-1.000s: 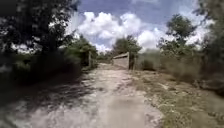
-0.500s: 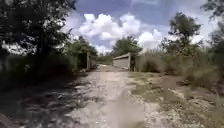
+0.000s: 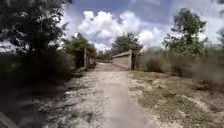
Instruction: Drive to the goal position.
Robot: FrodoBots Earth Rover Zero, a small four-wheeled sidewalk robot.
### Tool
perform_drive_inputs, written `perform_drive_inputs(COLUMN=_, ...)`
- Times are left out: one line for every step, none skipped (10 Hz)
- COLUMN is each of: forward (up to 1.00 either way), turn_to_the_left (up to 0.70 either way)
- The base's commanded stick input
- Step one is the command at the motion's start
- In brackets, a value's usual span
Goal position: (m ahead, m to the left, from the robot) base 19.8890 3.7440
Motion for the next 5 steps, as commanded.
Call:
perform_drive_inputs(forward=0.85, turn_to_the_left=0.00)
perform_drive_inputs(forward=0.85, turn_to_the_left=0.00)
perform_drive_inputs(forward=0.85, turn_to_the_left=0.00)
perform_drive_inputs(forward=0.85, turn_to_the_left=0.00)
perform_drive_inputs(forward=0.85, turn_to_the_left=0.00)
